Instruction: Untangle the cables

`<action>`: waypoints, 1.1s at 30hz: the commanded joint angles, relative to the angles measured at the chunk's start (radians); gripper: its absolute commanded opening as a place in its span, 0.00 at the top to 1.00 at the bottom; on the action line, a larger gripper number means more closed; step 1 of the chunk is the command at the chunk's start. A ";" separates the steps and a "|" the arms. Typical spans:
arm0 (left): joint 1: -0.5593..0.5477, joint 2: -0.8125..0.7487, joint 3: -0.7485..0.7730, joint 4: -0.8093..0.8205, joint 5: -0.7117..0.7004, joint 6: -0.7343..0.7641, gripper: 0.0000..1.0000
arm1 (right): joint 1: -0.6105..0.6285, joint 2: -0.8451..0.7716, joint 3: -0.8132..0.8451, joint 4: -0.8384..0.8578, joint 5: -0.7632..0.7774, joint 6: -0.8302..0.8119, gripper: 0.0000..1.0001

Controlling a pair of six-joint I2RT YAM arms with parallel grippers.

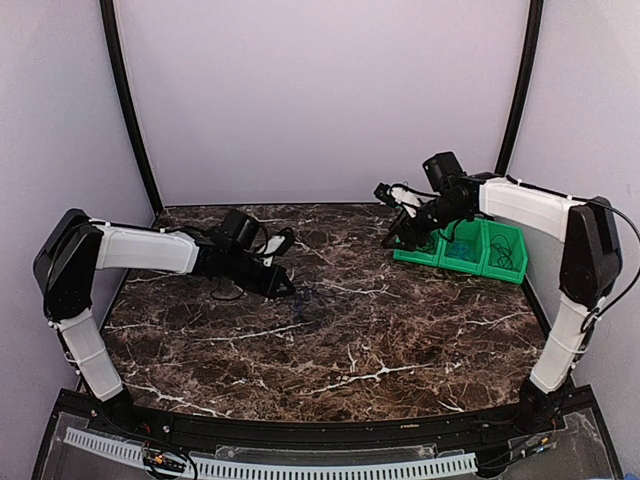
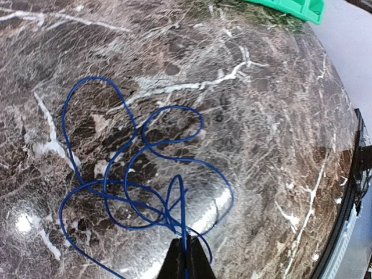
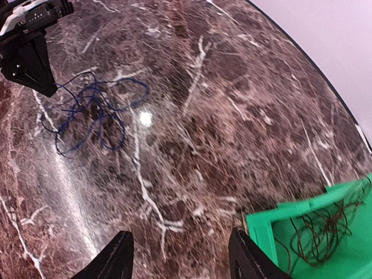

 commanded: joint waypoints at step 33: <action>-0.039 -0.312 0.113 0.020 0.142 0.037 0.98 | 0.285 0.163 0.297 0.055 -0.644 0.186 1.00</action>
